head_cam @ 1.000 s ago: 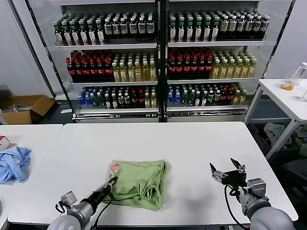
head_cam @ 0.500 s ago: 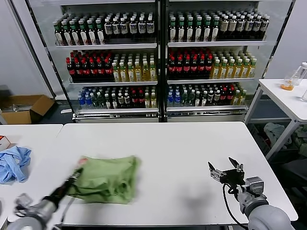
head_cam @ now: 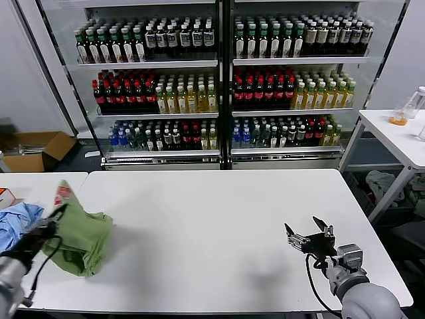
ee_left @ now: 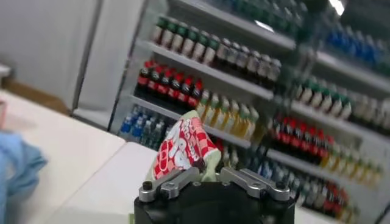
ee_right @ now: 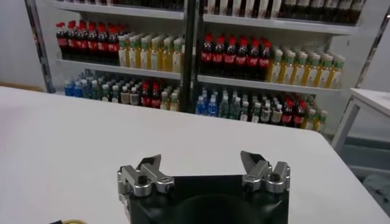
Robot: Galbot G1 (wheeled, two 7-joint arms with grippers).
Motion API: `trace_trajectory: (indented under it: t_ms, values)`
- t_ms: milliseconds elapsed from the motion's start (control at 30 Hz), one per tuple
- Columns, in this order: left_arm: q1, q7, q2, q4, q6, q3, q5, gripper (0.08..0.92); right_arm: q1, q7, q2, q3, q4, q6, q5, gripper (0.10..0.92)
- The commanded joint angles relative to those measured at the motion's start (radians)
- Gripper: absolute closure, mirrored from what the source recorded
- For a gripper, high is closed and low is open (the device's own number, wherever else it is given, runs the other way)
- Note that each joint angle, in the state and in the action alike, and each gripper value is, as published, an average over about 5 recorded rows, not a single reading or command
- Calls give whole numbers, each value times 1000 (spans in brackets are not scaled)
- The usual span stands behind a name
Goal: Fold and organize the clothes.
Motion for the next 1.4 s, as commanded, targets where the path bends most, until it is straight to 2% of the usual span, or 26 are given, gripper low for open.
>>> trace_trajectory:
  t_ms: [33,133,333,533,700,867,1067,1200,1400]
  values:
    - [-149,-16,-111,-9,0,748,644,890,-10,0,-2,24,13,1,1,203]
    - [-215,-43,-185,52,0,853,637,890,-23,0,1,40,18,2,0,203]
    - [-344,-85,-291,163,-2,957,532,890,-44,-2,10,62,22,4,-3,203]
    - [-438,-96,-374,347,-27,1024,583,890,-59,-3,18,78,29,6,-5,203]
    - [-483,-100,-427,430,-62,1041,646,890,-57,-4,23,80,30,10,-8,203]
    - [-478,-86,-404,384,-170,1073,662,882,-54,-10,24,75,31,25,-8,203]
    - [-394,-100,-335,232,-205,1069,613,738,-9,-10,42,14,15,50,8,203]
    - [-315,-95,-287,131,-213,940,606,617,78,8,82,-91,-30,60,53,203]
    - [-192,-121,-222,36,-243,633,590,444,295,82,208,-325,-195,58,183,203]
